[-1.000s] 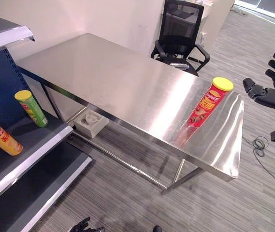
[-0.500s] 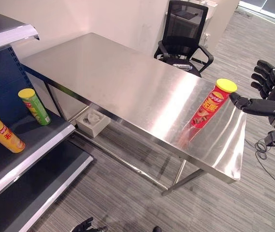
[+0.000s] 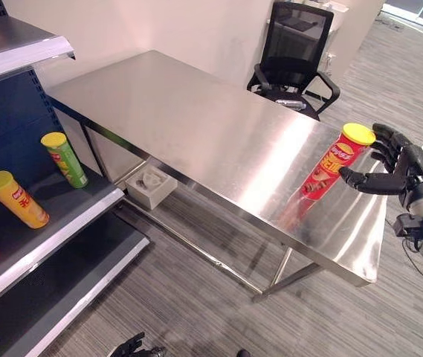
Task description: Put the goods on the table back onto the shelves and tidy them up.
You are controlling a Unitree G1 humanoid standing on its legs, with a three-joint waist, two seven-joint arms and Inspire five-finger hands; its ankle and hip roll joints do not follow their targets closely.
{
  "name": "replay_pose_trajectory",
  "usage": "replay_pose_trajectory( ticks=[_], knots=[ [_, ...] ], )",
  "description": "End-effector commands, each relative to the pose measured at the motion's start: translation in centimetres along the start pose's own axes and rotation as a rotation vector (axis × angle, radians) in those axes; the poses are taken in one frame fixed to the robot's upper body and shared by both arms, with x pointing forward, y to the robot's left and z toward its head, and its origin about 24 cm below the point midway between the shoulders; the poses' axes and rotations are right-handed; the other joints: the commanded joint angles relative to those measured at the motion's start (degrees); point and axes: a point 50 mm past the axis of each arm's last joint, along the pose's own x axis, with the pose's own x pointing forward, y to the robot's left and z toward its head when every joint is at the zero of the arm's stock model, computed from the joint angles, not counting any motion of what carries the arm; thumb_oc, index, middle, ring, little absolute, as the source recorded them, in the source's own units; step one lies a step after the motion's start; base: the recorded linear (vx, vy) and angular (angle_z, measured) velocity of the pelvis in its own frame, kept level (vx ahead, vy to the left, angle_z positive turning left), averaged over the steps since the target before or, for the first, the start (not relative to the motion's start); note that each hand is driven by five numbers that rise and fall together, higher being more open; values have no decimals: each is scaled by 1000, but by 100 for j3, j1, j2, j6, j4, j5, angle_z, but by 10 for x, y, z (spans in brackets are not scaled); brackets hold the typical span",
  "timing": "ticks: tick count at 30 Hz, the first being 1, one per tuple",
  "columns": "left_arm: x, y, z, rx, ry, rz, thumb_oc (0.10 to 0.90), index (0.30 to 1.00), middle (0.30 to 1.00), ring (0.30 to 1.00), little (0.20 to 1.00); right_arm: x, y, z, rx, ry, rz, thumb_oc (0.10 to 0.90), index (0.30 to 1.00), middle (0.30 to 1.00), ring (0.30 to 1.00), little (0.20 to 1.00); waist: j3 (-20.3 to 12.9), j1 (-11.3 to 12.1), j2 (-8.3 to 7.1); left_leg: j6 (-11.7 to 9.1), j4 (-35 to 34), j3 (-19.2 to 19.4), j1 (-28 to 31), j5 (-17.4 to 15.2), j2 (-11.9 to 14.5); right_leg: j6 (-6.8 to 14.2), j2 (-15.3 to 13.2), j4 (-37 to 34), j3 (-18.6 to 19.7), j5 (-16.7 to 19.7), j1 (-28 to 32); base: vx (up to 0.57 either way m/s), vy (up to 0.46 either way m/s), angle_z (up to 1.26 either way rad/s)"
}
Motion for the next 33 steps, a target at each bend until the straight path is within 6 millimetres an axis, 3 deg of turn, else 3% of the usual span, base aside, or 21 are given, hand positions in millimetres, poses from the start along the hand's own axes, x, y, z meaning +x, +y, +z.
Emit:
replay_pose_trajectory(
  ticks=[1,16,33],
  knots=[
    [2,2,3,87,-4,-7,800,900,900,900,900,24,-27,74,-9,-282,-126,800,900,900,900,900,5,200,-45,216,16,-106,-50,-228,-197,185,158,34,-271,-464,369,15,6,4],
    [3,3,3,86,7,17,800,900,900,900,900,34,-38,89,59,-337,-255,800,900,900,900,900,-24,287,-36,217,16,-199,-22,-242,-215,166,164,34,-352,-506,454,1,-1,3],
    [3,3,2,92,20,16,800,900,900,900,900,50,-24,88,50,-269,-157,800,900,900,900,900,-17,307,-77,203,16,-219,-15,-226,-216,146,176,34,-376,-500,470,0,0,1]
  ],
)
